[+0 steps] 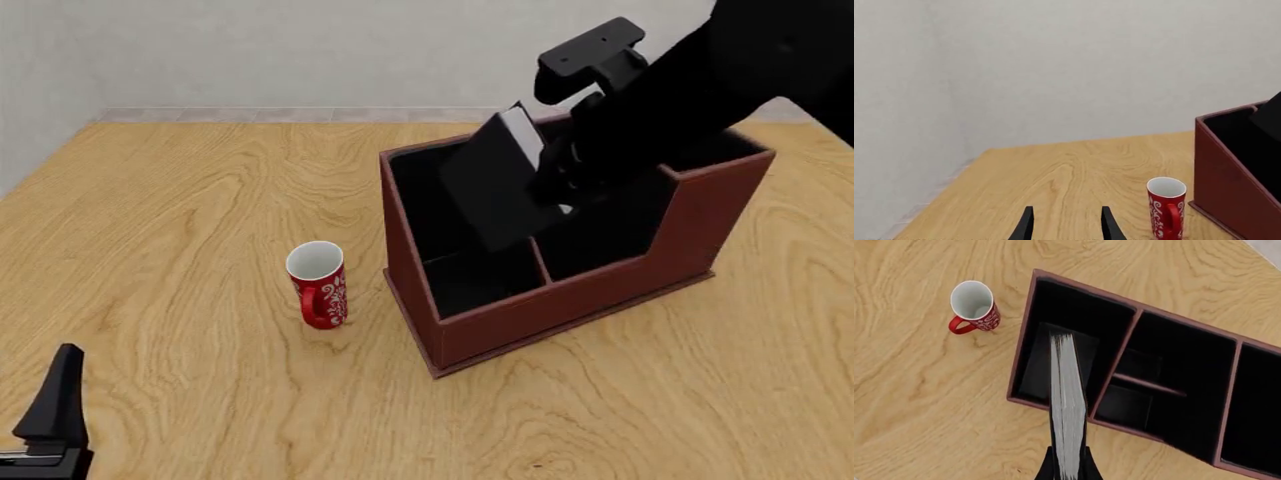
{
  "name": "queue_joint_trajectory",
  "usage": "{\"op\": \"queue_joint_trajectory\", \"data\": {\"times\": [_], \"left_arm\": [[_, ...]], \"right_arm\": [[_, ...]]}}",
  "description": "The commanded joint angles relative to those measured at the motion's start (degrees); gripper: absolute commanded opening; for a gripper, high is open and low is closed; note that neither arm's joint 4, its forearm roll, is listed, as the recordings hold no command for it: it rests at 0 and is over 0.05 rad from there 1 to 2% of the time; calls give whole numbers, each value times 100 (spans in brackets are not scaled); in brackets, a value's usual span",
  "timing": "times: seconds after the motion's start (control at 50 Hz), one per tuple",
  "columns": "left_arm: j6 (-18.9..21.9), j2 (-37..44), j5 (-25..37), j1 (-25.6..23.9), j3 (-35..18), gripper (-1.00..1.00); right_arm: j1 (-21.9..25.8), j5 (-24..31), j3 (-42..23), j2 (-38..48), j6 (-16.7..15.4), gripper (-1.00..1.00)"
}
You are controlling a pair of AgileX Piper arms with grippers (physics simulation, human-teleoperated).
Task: Pick up the book and place it in the left compartment of the caddy.
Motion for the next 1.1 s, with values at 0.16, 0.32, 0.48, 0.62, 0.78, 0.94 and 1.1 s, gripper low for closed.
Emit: {"op": "queue_joint_trajectory", "data": {"times": [0.16,0.32,0.48,0.62,0.78,0.94,1.1], "left_arm": [[-48,0,22,66,60,100],[-19,0,-23,100,120,100],[-11,0,-44,129,156,100],[-31,0,-33,142,136,100],[-22,0,-42,154,150,100],[-15,0,-30,183,152,100],[-13,0,-19,204,151,100]], "right_arm": [[-31,-1,-209,409,4,-100],[31,-1,-212,582,3,-100],[18,-41,-148,705,-35,-100],[56,-145,-25,740,-31,-100],[107,-301,104,813,-6,-100],[115,-430,194,892,9,-100],[169,-621,381,964,47,-100]]}}
